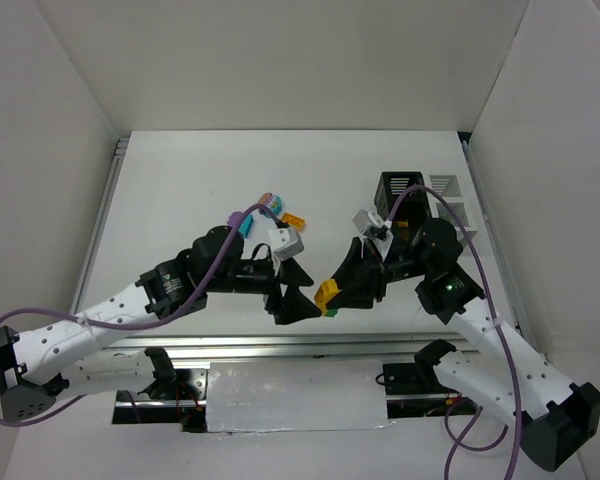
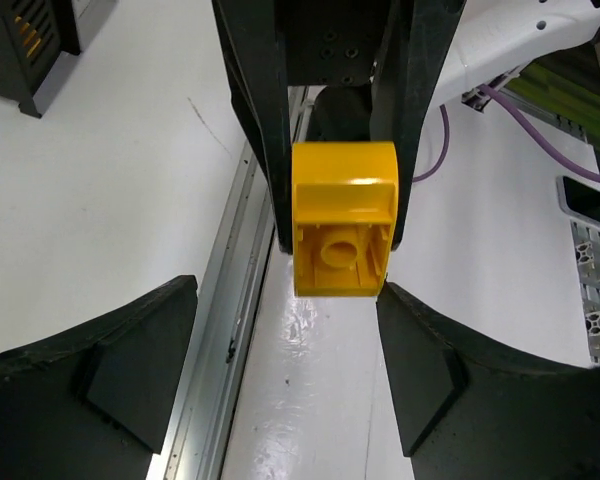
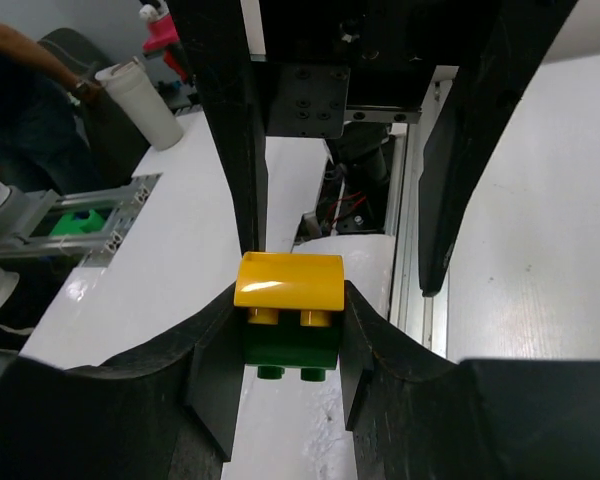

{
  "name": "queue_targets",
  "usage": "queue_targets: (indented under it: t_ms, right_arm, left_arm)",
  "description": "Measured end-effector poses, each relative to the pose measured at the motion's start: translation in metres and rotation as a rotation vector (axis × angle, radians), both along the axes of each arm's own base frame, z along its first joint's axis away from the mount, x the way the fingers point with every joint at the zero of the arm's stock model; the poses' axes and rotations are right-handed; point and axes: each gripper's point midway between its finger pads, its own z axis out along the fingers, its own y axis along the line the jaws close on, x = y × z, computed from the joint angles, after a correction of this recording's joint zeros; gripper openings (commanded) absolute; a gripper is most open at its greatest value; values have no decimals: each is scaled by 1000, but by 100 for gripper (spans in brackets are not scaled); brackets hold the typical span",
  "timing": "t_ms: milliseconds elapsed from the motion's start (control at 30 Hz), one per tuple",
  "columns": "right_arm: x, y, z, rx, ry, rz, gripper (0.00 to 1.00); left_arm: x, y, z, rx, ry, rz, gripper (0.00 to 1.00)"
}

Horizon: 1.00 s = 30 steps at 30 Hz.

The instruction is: Sort the legos into containers by color

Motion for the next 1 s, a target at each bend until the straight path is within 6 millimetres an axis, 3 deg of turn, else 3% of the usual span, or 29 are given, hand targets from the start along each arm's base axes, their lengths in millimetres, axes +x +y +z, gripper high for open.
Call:
queue_targets:
  t_ms: [167,300,400,433,533,633,667,733,867,933,1000]
  right_arm:
    - [-1,6,-5,-15,2,0,0]
    - [6,8,-8,-25,1,-39,0]
    - [9,9,-8,-31,-1,-57,1]
    - [11,10,-8,-32,-2,-65,4]
    - [12,10,-9,-39,10,-68,35]
    - [10,10,-8,-37,24,-58,87]
    - [9,10,-7,-34,24,-56,90]
    - [9,11,-6,-30,16,-56,89]
    - [12,12,-9,-37,29,-75,73]
    - [12,12,-12,-39,38,-75,58]
    - [10,12,-13,-37,49,-66,55]
  left_arm:
    - [-1,-5,-1,-4,17,-16,69]
    - [-2,-7,-3,5,38,-23,64]
    - [-2,-7,-2,3,46,-22,43]
    - [-3,-7,-2,1,46,-28,26]
    - [-4,-7,-3,7,45,-34,0]
    - [-4,-7,-2,4,45,-32,0]
    - [-3,-7,-2,0,41,-28,0]
    - [-3,-7,1,-17,28,-24,0]
    - [-4,-2,18,-65,-6,-17,0]
    - [-4,0,26,-91,-23,-16,0]
    - [-2,2,29,-100,-32,-9,0]
